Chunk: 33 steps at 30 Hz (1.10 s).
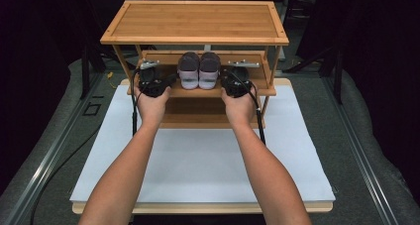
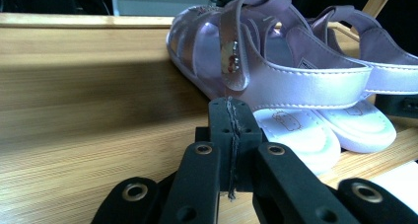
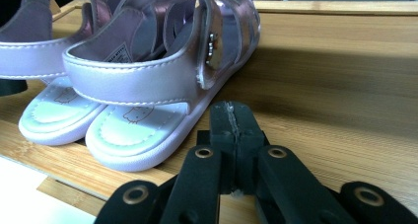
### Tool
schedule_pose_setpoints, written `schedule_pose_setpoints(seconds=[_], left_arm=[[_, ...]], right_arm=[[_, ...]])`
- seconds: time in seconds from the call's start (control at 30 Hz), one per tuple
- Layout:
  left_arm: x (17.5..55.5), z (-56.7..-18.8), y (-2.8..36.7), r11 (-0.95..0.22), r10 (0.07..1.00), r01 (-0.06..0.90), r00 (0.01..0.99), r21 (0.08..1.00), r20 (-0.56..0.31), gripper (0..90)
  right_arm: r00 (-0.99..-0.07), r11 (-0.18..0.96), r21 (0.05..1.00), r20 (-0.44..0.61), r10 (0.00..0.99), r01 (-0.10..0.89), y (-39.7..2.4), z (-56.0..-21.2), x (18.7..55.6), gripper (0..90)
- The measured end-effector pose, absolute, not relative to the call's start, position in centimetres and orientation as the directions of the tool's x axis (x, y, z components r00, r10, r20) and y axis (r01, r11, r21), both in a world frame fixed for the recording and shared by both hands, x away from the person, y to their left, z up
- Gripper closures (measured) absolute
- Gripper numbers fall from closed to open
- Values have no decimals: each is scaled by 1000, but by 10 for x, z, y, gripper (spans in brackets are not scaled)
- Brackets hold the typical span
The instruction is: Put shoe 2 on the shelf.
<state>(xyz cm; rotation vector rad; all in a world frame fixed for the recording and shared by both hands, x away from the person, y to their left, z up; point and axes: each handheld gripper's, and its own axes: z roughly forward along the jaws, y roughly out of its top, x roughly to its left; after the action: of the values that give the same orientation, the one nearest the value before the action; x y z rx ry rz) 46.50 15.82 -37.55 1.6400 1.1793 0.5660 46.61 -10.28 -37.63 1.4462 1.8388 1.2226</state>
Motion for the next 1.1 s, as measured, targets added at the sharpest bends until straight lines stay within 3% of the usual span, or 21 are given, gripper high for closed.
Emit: schedule_pose_setpoints(seconds=[0.73,1.1], left_arm=[[434,-365,181,-23,880,410,440,912,-176,900],[409,-346,197,-12,855,380,484,925,-188,899]], right_arm=[[-360,105,895,65,931,434,-119,-361,441,886],[-429,141,907,47,902,396,-130,-346,414,869]])
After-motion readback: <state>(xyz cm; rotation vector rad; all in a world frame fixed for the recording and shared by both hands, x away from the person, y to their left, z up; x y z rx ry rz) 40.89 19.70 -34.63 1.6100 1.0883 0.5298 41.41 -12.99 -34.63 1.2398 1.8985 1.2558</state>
